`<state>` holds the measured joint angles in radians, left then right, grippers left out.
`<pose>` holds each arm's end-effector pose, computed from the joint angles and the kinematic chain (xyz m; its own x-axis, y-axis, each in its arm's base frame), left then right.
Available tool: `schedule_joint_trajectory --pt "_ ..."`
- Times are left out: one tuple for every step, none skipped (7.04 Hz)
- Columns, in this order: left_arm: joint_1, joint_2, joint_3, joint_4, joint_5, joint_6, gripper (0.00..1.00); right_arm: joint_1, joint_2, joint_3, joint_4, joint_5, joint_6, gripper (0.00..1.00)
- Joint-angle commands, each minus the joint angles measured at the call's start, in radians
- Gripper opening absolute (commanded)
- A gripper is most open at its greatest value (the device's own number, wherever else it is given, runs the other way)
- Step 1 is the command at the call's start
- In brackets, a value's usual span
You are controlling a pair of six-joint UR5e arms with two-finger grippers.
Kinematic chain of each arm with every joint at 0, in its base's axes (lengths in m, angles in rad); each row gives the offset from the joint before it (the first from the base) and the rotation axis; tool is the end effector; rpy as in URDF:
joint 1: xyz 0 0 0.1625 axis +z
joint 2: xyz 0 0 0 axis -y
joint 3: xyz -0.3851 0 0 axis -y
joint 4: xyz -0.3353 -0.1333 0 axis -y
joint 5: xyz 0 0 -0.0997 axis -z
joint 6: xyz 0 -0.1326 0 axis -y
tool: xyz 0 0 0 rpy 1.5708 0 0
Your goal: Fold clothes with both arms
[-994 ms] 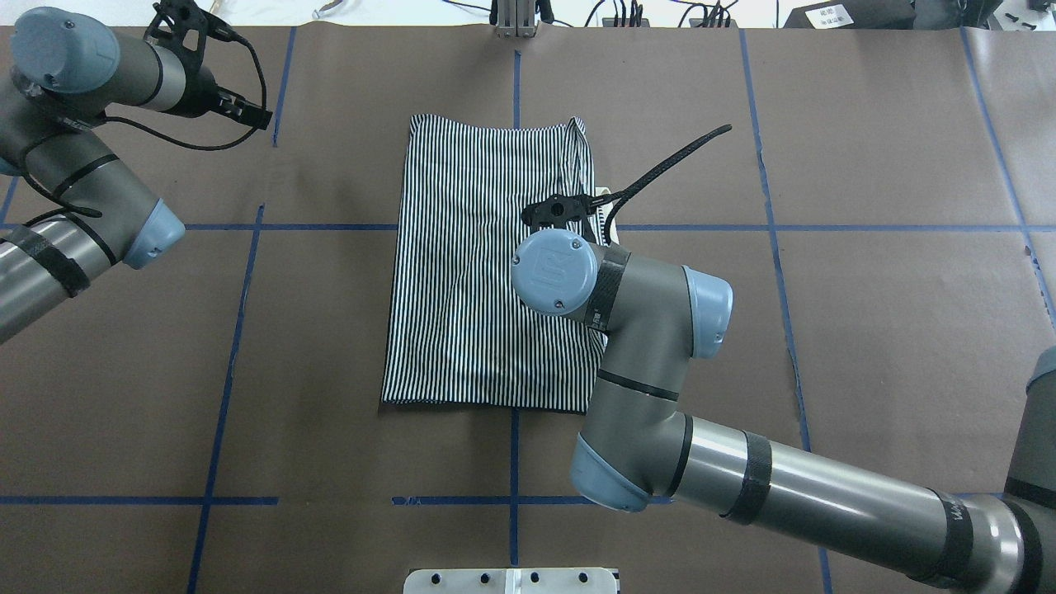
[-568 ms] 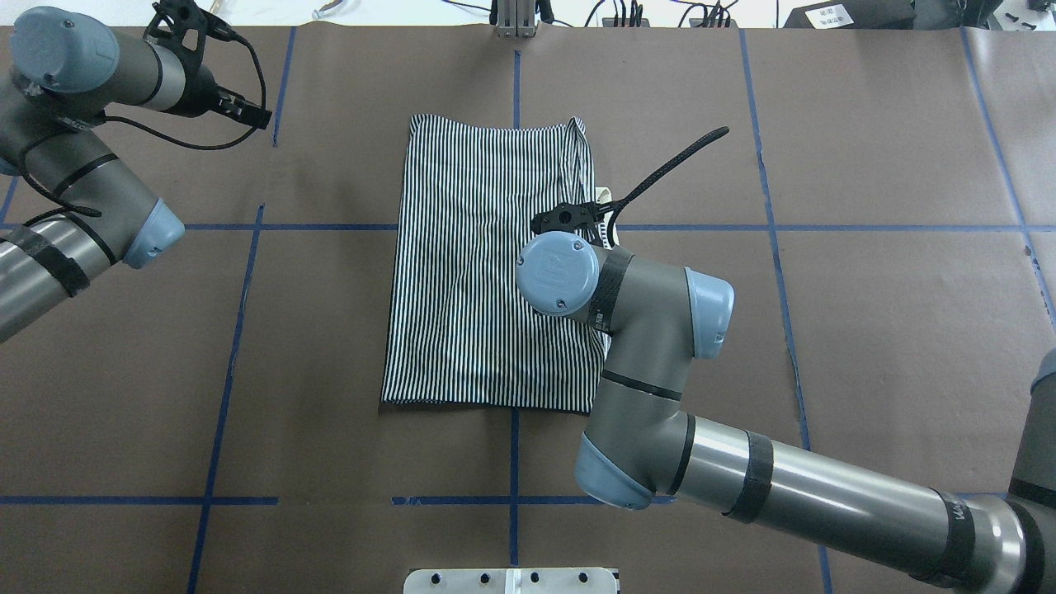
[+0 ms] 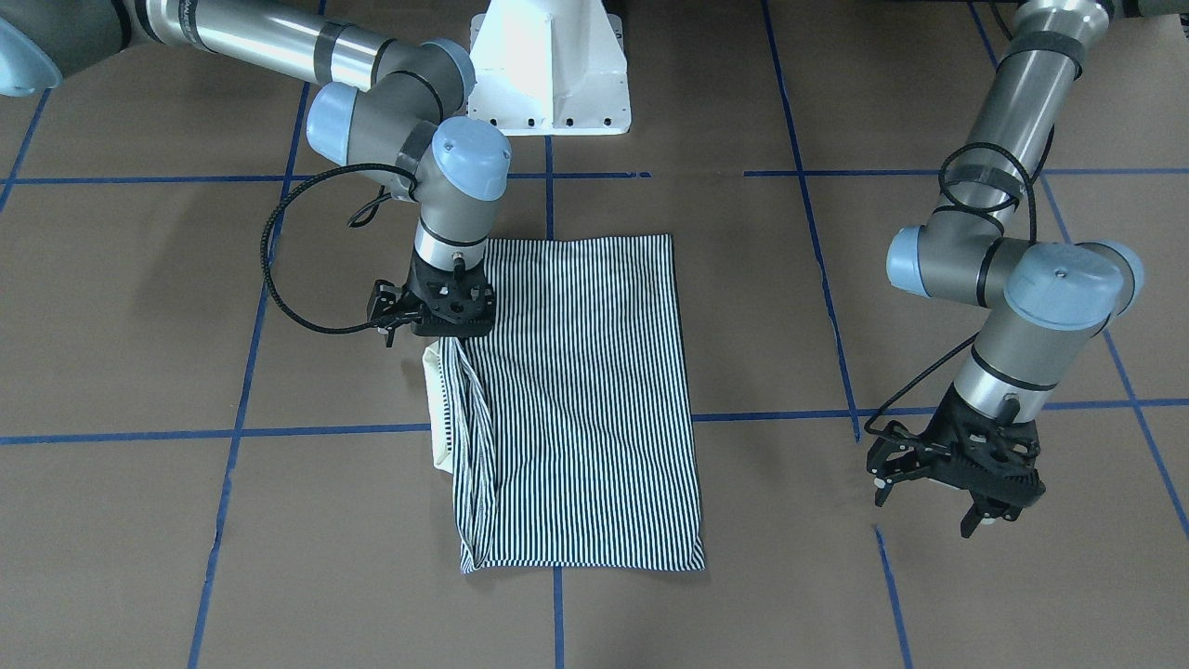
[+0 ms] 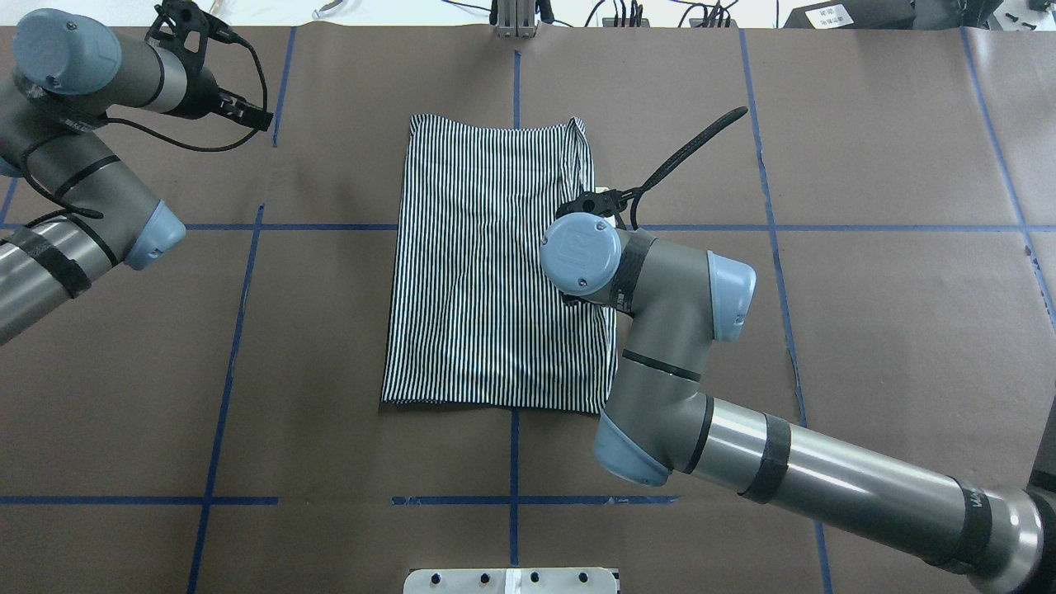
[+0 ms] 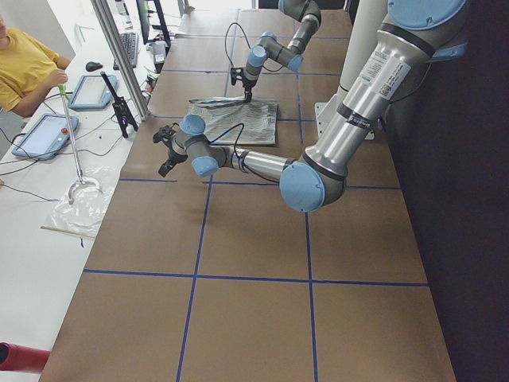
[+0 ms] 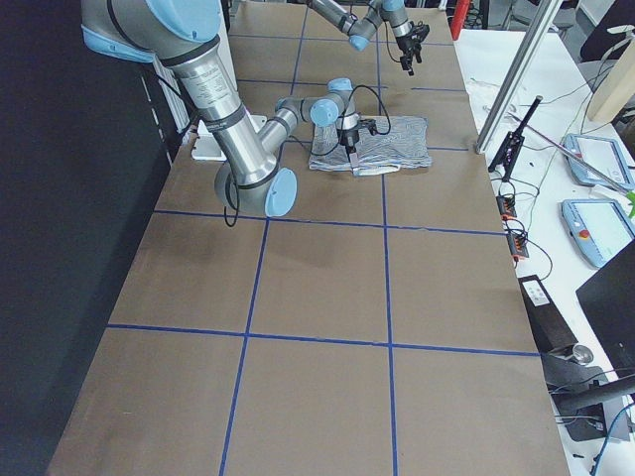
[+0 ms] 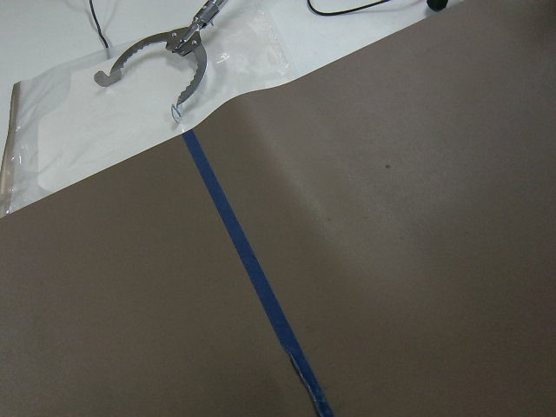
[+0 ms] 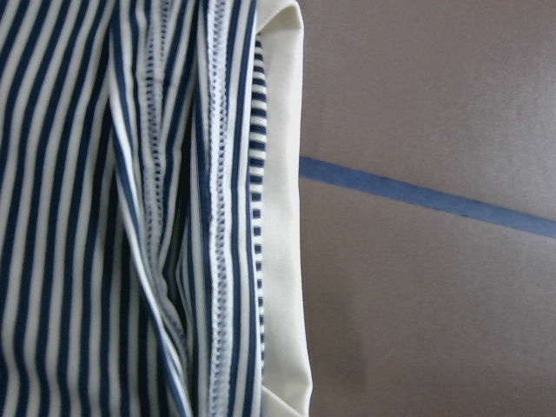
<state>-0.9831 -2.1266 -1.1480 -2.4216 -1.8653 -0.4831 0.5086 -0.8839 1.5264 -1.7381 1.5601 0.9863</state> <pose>0.3072 -0.6321 0.4324 0.7292 0.4339 -0.5291 0.0358 0.7481 0.6627 -0.5126 -0.4400 0.3316 0.9188 -0.1195 0.3763 0.0189 0.9653 0.2604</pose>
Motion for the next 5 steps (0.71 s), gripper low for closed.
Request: schedule_joint_trajectory --pt "0.003 0.001 0.001 -0.001 0.000 0.000 1.00 0.053 -0.056 0.030 -0.012 0.012 -0.072 1.00" --pt "0.003 0.001 0.001 -0.001 0.001 0.000 1.00 0.062 -0.079 0.067 -0.011 0.014 -0.078 1.00" --pt "0.004 0.001 -0.001 -0.001 0.000 0.000 1.00 0.071 -0.092 0.110 0.000 0.046 -0.078 1.00" --pt "0.004 0.001 -0.002 -0.002 0.000 -0.003 1.00 0.071 -0.127 0.136 0.008 0.048 -0.078 1.00" --pt "0.004 0.001 -0.002 -0.001 0.000 -0.005 1.00 0.076 -0.127 0.138 0.029 0.051 -0.084 1.00"
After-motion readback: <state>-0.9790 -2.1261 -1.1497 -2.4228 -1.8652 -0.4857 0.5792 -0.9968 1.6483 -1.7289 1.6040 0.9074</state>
